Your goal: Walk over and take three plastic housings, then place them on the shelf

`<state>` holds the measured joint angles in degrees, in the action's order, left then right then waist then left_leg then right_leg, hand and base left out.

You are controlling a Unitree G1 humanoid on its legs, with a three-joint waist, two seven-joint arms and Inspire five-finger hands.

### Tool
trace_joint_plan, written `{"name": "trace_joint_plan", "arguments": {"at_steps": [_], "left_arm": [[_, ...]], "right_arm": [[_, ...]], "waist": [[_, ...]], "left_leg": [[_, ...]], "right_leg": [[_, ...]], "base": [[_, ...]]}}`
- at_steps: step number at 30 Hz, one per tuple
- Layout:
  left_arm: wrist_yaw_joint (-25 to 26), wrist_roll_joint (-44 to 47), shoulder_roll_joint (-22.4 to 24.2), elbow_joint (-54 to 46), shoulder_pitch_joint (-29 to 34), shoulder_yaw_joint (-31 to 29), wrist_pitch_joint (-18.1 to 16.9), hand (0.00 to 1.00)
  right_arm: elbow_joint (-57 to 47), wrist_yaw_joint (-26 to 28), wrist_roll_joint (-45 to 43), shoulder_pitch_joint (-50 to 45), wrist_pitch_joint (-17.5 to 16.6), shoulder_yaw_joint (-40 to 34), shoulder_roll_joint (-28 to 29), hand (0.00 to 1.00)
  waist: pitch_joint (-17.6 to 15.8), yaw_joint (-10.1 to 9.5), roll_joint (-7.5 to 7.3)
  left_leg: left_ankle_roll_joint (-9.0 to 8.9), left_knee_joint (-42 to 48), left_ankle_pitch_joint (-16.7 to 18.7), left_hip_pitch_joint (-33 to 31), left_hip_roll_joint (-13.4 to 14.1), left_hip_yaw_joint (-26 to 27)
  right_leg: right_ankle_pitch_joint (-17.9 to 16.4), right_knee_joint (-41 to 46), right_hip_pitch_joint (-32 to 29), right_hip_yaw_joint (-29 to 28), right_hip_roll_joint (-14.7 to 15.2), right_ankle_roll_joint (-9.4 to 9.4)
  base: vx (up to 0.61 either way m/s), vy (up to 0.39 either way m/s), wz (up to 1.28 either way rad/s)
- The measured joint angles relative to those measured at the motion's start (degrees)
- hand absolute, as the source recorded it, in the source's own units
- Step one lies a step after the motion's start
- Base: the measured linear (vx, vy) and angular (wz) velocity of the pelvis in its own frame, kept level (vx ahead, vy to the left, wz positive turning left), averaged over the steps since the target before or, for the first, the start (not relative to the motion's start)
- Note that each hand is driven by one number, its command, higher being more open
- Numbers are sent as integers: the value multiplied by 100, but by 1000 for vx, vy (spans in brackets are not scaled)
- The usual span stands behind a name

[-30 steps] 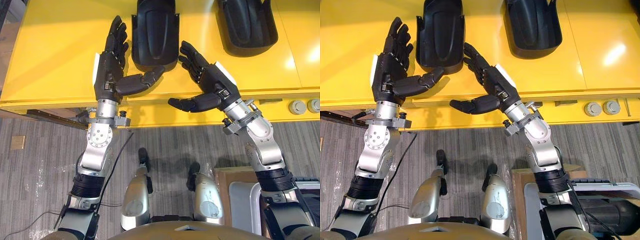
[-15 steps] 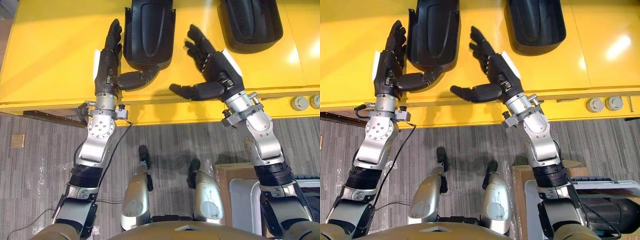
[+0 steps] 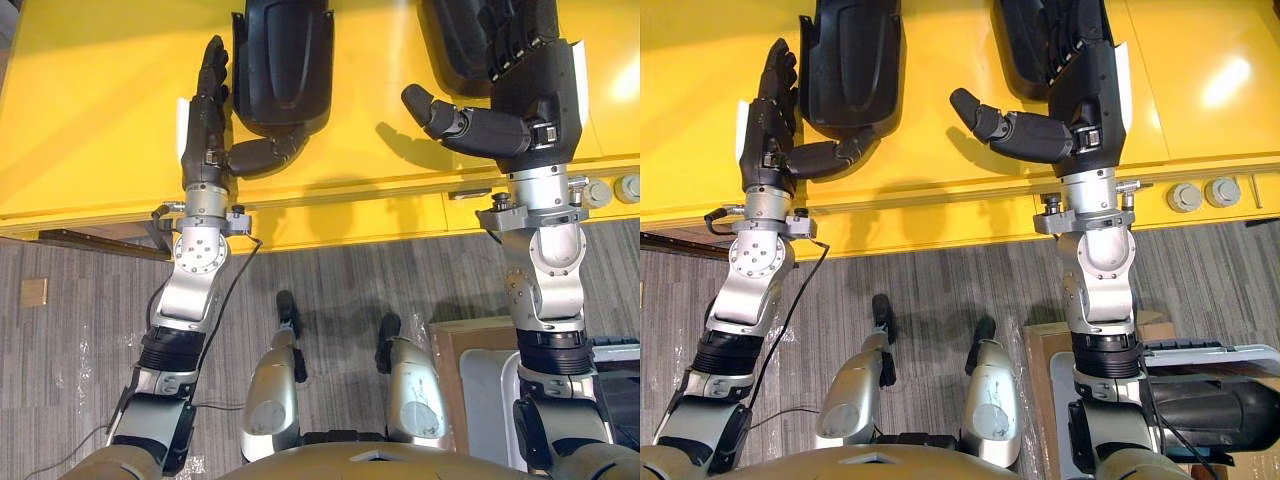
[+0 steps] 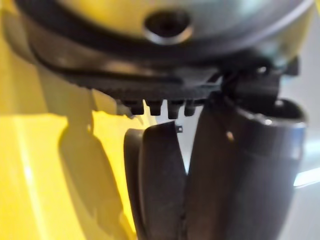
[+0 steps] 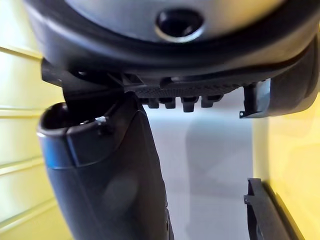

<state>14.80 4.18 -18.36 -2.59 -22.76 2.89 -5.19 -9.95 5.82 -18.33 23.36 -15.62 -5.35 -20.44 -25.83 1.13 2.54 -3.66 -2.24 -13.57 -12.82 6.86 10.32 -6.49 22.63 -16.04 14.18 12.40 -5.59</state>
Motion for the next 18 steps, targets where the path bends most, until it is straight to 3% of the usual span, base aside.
{"name": "trace_joint_plan", "arguments": {"at_steps": [18], "left_arm": [[-22, 253, 171, -4, -40, -49, -1, 100]], "right_arm": [[2, 64, -12, -32, 13, 40, 295, 100]], "waist": [[-46, 52, -3]], "left_leg": [[-1, -5, 3, 7, -1, 19]], "right_leg": [[8, -28, 15, -4, 0, -12]], "base": [[7, -10, 0]]}}
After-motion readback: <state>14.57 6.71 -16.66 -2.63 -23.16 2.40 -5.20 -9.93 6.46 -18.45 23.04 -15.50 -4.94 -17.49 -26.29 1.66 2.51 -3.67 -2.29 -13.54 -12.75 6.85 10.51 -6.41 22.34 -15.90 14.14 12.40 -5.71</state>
